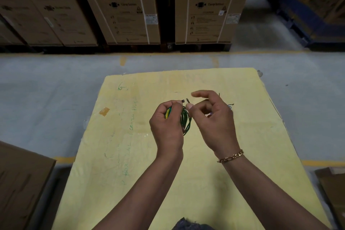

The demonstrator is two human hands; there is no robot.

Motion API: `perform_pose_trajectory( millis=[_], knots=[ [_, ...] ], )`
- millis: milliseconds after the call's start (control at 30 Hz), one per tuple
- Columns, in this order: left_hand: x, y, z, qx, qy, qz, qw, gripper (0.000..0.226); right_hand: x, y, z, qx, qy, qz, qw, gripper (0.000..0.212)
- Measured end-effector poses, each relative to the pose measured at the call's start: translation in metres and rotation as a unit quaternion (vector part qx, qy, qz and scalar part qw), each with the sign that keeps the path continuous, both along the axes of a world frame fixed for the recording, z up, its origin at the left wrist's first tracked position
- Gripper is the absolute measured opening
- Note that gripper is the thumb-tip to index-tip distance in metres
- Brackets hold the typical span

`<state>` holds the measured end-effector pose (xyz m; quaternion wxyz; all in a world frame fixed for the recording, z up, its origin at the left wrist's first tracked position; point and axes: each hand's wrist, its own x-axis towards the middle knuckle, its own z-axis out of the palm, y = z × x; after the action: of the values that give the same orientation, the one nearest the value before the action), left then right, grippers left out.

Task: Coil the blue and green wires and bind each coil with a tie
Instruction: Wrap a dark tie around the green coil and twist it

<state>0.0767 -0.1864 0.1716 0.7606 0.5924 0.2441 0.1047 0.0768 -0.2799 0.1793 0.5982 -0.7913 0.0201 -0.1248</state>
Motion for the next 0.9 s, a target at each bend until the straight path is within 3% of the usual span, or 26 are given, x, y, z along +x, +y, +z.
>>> perform_pose_trajectory(
  millis=[100,167,367,633,900],
  knots=[
    [0.001,0.0,-0.002,-0.002,-0.002,0.004,1.0,0.013,0.002,-0.006,-0.007,-0.188,-0.138,-0.037,0.972,0.008],
    [0.001,0.0,-0.002,0.006,-0.011,0.008,1.0,0.014,0.005,-0.009,-0.012,-0.249,-0.184,-0.056,0.949,0.005],
    [0.001,-0.002,-0.007,0.049,-0.056,0.018,0.997,0.013,0.004,-0.004,-0.01,-0.287,-0.154,-0.055,0.944,0.008],
    [-0.001,-0.005,-0.012,0.114,-0.12,0.015,0.986,0.008,0.007,0.003,-0.01,-0.236,-0.127,-0.072,0.961,0.012],
    [0.002,-0.003,-0.017,0.139,-0.131,0.018,0.981,0.009,0.009,0.004,-0.013,-0.209,-0.133,-0.09,0.965,0.015]
  ],
)
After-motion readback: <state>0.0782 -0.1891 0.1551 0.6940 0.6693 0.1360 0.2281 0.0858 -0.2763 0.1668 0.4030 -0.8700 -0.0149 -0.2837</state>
